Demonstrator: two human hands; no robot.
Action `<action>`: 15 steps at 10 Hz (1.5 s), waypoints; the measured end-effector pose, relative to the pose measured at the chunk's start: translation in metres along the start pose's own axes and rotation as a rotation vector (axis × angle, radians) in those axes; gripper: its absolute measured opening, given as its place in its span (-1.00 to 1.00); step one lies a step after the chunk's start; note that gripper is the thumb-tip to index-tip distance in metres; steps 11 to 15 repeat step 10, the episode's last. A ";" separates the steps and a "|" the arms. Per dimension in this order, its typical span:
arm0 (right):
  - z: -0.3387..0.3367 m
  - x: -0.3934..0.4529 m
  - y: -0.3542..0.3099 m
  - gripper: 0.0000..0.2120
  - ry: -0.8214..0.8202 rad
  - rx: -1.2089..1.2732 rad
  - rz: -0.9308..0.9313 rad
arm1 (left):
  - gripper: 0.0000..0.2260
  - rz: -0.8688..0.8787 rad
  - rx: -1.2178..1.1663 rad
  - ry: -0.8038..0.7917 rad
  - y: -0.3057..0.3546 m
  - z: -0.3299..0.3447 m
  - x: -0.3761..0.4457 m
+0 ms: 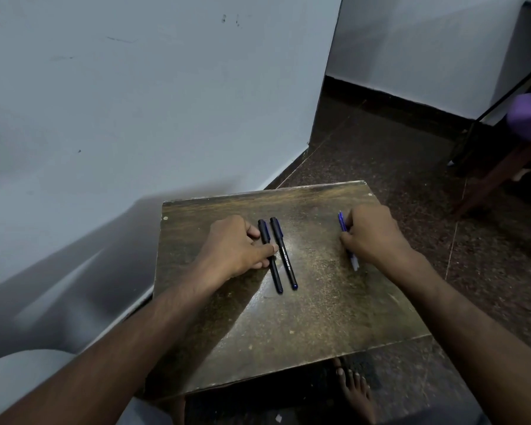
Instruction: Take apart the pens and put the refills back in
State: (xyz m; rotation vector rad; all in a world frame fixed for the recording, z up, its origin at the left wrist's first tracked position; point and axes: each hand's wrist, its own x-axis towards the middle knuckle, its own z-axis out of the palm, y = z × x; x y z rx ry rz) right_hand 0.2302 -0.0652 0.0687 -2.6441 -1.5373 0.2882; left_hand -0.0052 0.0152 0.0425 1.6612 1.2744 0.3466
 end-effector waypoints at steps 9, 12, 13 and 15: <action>0.028 -0.014 -0.049 -0.89 -0.020 0.154 -0.164 | -0.83 0.052 0.003 0.036 -0.005 0.005 0.004; 0.022 -0.011 -0.043 -0.85 -0.006 0.225 -0.183 | -0.79 0.141 0.097 0.114 -0.005 0.003 -0.003; 0.022 -0.011 -0.043 -0.85 -0.006 0.225 -0.183 | -0.79 0.141 0.097 0.114 -0.005 0.003 -0.003; 0.022 -0.011 -0.043 -0.85 -0.006 0.225 -0.183 | -0.79 0.141 0.097 0.114 -0.005 0.003 -0.003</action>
